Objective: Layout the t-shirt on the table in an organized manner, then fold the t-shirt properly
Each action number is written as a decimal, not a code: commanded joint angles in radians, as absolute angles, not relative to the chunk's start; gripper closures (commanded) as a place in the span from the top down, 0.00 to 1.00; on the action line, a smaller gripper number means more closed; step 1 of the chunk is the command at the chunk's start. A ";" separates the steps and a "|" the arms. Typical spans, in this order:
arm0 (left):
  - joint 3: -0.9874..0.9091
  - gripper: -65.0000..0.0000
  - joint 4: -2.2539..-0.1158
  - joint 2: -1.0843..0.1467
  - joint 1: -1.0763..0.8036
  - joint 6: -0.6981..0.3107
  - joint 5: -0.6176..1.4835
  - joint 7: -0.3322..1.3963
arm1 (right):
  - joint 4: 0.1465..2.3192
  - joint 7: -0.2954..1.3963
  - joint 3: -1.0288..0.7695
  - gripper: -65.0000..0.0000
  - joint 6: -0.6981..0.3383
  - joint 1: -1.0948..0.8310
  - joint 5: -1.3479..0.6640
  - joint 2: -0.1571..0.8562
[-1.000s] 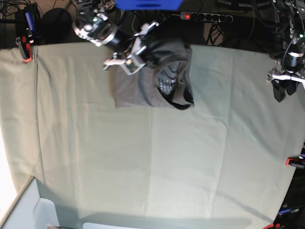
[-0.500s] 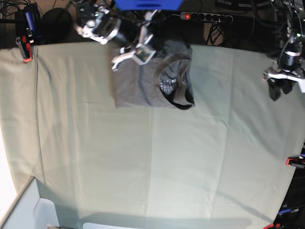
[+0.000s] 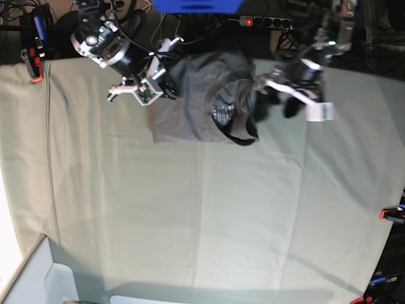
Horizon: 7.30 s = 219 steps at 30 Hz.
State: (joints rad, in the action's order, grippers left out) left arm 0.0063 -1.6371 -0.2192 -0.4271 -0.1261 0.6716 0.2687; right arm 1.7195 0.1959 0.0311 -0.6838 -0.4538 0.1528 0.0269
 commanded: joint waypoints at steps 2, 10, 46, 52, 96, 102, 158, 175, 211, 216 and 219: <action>0.050 0.81 -1.639 -0.229 -0.412 -0.134 0.677 0.239 | 1.736 0.171 0.022 0.00 -0.698 -0.461 0.136 0.025; 0.156 0.81 -1.544 -0.228 -0.371 -0.131 0.677 0.239 | 1.735 0.171 -0.012 0.00 -0.698 -0.469 0.136 0.024; 1.030 0.00 -1.069 -0.291 0.483 -0.136 0.664 0.234 | 1.735 0.171 -0.381 0.00 -0.698 -0.437 0.137 -0.028; 1.196 0.00 -0.915 -0.160 0.639 -0.364 0.661 0.234 | 1.735 0.171 -0.418 0.00 -0.698 -0.435 0.137 -0.036; 0.205 0.65 -1.161 -0.323 0.395 -0.495 0.271 0.240 | 1.768 0.171 -0.217 0.00 -0.698 -0.456 0.139 -0.127; -0.229 0.65 -1.204 -0.352 0.145 -0.503 0.269 0.240 | 1.618 0.171 -0.194 0.00 -0.698 -0.394 0.139 -0.120; -0.473 0.65 -1.204 -0.288 -0.193 -0.504 0.271 0.239 | 1.662 0.170 -0.380 0.00 -0.698 -0.426 0.139 -0.114; -0.469 0.00 -1.558 -0.180 -0.561 -0.504 0.271 0.239 | 1.827 0.171 -0.536 0.00 -0.698 -0.674 0.039 -0.157; -0.352 0.00 -0.163 -0.160 -0.076 -0.492 -0.048 -0.018 | 0.344 -0.340 -0.410 0.00 -0.394 -0.288 0.021 0.054; -0.352 0.00 -0.165 -0.139 -0.071 -0.490 -0.133 -0.019 | 0.292 -0.338 -0.321 0.00 -0.268 -0.243 0.021 0.053; -0.354 0.00 -0.160 -0.130 -0.070 -0.481 -0.186 -0.016 | 0.292 -0.338 -0.246 0.00 -0.127 -0.240 0.021 0.048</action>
